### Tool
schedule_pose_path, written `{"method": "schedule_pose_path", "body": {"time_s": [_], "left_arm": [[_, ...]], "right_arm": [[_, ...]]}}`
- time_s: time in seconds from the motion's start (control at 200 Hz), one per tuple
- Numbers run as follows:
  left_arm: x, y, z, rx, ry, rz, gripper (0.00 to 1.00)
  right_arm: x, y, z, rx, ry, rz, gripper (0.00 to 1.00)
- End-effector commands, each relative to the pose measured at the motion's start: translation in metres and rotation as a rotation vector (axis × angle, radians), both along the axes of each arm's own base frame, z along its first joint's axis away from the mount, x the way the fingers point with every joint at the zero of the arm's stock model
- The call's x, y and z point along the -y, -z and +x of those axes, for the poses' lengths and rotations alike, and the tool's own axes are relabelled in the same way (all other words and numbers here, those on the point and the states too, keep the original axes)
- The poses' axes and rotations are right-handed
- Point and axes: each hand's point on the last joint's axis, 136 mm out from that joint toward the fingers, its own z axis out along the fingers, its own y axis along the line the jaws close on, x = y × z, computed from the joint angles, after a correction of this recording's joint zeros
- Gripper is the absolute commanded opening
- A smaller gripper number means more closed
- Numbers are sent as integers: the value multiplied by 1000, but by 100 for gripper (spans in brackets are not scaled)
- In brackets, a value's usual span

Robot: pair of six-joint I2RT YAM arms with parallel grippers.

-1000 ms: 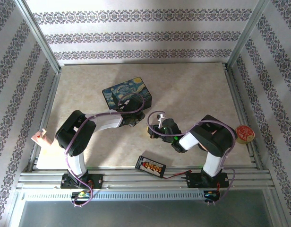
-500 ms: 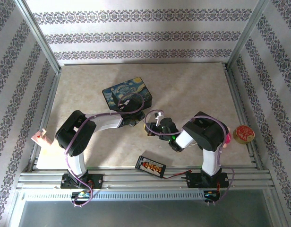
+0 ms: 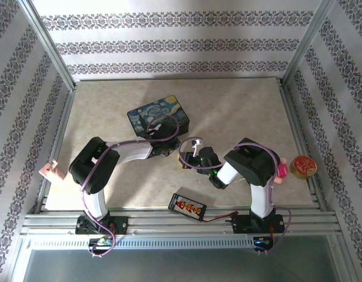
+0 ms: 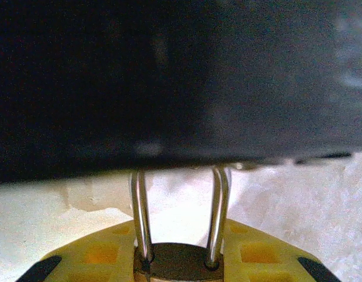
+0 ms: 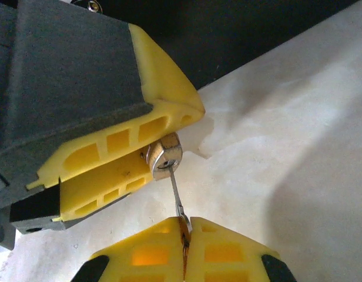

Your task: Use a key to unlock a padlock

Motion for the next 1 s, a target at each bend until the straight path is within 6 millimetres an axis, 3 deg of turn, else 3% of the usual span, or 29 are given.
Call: {"method": "schedule_pose_path", "body": {"time_s": [0.0, 0.994], "left_arm": [[19, 12, -16, -93, 34, -115, 3], [23, 11, -19, -101, 44, -152, 2]], "right_arm": [[0, -9, 0, 59, 14, 27, 0], [-3, -10, 10, 82, 40, 67, 0]]}}
